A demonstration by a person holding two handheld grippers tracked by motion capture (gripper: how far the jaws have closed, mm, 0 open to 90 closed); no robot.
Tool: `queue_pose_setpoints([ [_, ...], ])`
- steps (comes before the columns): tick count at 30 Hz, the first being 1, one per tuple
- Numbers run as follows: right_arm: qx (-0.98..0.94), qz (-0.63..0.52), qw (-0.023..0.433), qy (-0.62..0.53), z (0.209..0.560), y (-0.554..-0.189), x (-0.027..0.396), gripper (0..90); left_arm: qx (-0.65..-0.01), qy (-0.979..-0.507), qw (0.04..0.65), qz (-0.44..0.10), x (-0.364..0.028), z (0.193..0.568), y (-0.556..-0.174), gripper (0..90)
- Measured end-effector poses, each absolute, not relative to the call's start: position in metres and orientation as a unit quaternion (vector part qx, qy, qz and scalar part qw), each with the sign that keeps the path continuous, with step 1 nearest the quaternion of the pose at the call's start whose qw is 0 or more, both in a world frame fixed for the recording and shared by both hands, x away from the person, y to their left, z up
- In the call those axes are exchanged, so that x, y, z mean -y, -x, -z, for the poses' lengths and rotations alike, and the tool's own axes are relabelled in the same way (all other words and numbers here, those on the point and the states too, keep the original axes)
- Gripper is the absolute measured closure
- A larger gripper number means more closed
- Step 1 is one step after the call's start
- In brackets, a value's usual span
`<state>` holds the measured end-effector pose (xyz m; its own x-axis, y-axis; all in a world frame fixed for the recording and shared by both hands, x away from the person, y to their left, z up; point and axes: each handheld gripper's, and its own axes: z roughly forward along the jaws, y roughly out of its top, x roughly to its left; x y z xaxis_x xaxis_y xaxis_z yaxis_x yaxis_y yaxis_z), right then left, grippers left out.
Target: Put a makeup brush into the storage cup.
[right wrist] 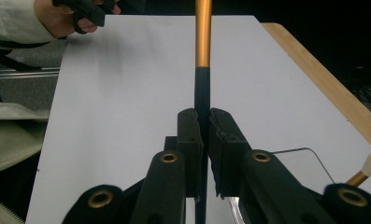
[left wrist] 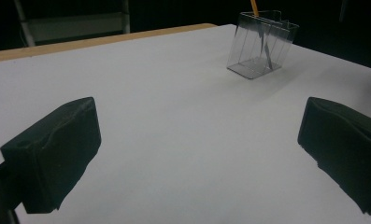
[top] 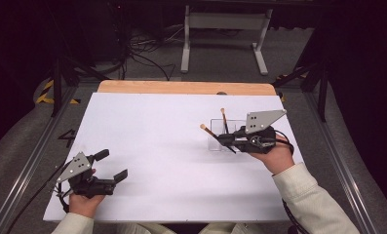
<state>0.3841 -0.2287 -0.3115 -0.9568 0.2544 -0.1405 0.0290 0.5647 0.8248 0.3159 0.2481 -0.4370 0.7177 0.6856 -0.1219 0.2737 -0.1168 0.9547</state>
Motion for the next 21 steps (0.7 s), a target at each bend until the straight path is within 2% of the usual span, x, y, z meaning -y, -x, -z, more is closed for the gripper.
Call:
queue_pose_setpoints([
  [21,-0.832,-0.515,0.149,-0.143,0.307,-0.392,0.247,83.1,-0.330,-0.726,0.577,-0.178,-0.248,0.437,-0.316,0.3],
])
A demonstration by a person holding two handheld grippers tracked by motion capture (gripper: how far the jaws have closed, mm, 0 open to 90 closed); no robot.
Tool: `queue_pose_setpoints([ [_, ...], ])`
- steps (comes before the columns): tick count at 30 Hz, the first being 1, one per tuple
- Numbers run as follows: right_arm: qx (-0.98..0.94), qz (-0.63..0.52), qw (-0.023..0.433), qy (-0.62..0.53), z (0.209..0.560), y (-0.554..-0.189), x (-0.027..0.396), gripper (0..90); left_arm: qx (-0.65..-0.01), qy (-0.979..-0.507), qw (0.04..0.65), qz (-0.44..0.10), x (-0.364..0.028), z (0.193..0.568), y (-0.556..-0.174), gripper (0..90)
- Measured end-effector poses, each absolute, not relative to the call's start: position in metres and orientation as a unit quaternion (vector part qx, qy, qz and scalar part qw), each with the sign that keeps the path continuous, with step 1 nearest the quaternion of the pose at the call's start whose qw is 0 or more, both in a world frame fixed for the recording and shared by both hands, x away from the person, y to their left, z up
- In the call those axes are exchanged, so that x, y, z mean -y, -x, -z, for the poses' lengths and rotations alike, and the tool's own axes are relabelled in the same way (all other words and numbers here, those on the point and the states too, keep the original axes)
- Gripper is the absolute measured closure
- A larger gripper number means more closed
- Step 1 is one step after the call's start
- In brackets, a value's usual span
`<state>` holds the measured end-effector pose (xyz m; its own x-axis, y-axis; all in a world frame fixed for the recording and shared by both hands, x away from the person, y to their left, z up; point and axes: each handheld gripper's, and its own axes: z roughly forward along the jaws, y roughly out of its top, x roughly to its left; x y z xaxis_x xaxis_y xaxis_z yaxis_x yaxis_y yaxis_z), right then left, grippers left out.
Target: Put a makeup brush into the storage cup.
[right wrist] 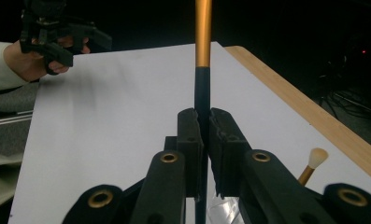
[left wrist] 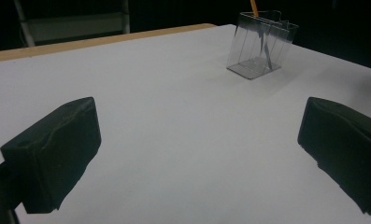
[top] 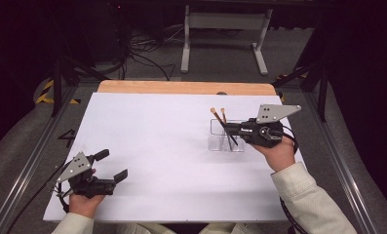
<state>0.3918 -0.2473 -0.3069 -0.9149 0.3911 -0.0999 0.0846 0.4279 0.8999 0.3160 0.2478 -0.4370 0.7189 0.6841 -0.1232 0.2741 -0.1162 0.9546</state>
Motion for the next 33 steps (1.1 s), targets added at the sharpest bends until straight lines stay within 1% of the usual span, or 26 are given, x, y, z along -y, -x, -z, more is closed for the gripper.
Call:
queue_pose_setpoints([
  [8,-0.807,-0.537,0.164,-0.183,0.308,-0.398,0.258,83.1,-0.330,-0.727,0.576,-0.176,-0.248,0.437,-0.316,0.3],
  [17,-0.775,-0.572,0.179,-0.202,0.310,-0.402,0.268,83.1,-0.330,-0.728,0.574,-0.176,-0.248,0.437,-0.317,0.3],
  [33,-0.747,-0.588,0.201,-0.236,0.317,-0.413,0.275,83.1,-0.330,-0.727,0.575,-0.176,-0.248,0.437,-0.317,0.3],
])
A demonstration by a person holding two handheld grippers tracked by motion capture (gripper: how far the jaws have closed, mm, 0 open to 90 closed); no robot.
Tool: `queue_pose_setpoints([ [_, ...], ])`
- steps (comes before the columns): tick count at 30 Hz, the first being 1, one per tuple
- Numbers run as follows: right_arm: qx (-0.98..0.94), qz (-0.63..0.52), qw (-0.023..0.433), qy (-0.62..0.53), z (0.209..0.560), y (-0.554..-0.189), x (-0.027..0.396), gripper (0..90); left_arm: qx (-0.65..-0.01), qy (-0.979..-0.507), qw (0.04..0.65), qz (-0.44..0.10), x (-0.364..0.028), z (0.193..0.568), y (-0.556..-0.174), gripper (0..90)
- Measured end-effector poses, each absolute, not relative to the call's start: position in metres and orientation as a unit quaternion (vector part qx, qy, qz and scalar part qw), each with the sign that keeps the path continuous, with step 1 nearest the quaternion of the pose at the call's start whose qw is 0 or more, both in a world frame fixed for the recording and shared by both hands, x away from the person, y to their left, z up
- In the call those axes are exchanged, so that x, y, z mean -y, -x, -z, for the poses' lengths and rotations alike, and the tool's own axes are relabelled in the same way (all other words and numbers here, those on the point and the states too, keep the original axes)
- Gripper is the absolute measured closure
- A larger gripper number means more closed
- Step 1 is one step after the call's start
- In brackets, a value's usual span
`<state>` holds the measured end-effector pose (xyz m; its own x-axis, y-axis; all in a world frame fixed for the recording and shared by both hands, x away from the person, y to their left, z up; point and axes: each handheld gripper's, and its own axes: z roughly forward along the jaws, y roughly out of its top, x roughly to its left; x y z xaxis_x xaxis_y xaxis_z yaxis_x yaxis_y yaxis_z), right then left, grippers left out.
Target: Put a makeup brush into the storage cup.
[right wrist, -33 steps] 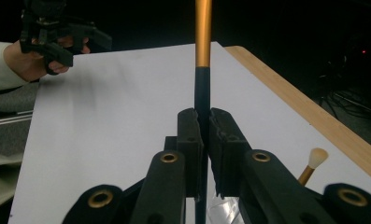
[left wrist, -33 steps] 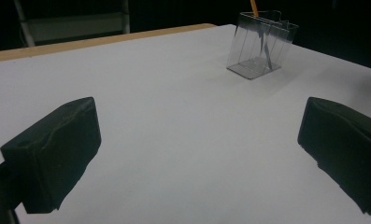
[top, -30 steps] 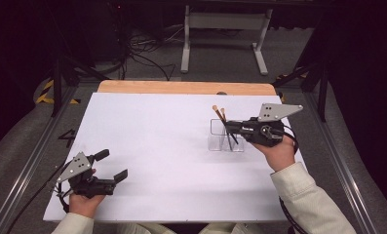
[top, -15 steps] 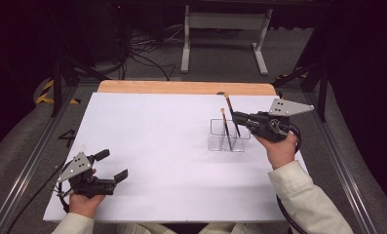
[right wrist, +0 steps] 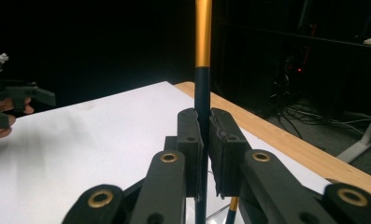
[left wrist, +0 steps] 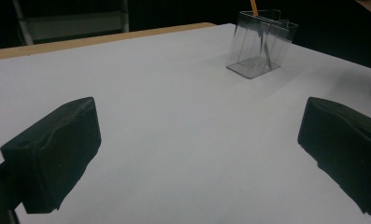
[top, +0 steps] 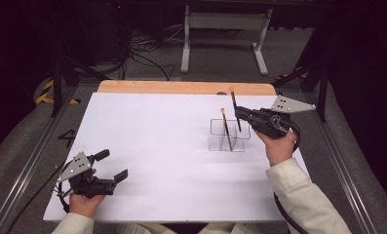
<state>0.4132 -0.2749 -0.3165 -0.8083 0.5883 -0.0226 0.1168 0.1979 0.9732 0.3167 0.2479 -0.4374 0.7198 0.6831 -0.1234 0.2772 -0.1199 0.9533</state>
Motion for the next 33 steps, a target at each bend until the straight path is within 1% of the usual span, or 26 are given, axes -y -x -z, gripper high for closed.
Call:
queue_pose_setpoints([
  [18,-0.719,-0.608,0.214,-0.261,0.332,-0.424,0.280,83.1,-0.330,-0.727,0.576,-0.177,-0.248,0.437,-0.316,0.3],
  [33,-0.706,-0.618,0.200,-0.281,0.354,-0.434,0.279,83.1,-0.331,-0.727,0.576,-0.175,-0.248,0.437,-0.316,0.3],
])
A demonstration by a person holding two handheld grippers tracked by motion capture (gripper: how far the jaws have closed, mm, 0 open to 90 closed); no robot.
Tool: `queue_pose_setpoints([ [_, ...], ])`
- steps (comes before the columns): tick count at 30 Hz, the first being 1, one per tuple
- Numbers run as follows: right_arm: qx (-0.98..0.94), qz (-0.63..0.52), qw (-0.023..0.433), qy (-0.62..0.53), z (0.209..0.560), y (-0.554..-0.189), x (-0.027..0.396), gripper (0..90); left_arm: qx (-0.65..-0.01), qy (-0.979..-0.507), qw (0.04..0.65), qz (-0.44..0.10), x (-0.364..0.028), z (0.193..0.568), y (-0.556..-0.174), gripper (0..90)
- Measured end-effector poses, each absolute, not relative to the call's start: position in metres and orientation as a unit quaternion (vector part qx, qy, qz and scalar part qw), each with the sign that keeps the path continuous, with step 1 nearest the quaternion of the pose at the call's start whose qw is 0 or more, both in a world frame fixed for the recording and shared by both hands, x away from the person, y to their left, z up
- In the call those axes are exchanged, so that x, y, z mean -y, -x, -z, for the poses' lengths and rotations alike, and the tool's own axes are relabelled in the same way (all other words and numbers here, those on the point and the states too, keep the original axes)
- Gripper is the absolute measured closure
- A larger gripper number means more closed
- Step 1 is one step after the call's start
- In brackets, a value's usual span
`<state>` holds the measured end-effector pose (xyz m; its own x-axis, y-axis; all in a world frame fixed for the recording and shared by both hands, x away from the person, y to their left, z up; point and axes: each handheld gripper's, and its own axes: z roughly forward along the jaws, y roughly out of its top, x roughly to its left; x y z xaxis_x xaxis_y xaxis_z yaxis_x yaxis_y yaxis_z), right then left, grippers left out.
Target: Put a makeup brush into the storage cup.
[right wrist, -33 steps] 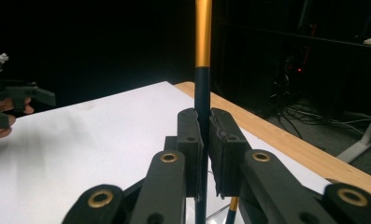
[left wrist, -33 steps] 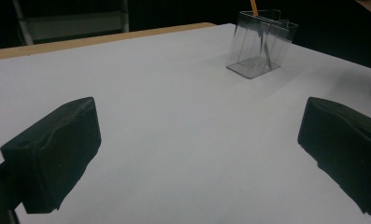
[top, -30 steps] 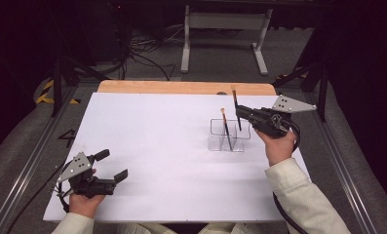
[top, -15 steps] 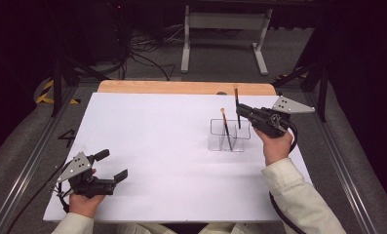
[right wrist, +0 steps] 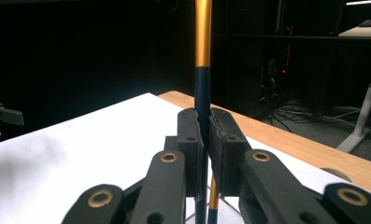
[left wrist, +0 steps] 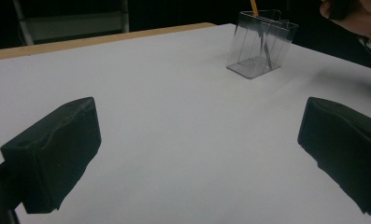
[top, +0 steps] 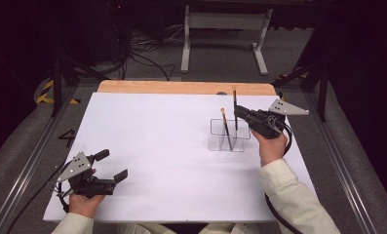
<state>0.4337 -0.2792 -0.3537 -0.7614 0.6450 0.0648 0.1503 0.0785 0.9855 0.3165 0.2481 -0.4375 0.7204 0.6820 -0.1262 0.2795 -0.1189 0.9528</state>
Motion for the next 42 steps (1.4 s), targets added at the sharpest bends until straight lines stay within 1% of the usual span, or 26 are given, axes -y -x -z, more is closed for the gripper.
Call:
queue_pose_setpoints([
  [16,-0.709,-0.612,0.194,-0.291,0.372,-0.439,0.276,83.1,-0.330,-0.726,0.576,-0.178,-0.248,0.437,-0.316,0.3],
  [42,-0.719,-0.594,0.186,-0.309,0.388,-0.441,0.275,82.9,-0.330,-0.727,0.576,-0.175,-0.248,0.438,-0.317,0.3],
])
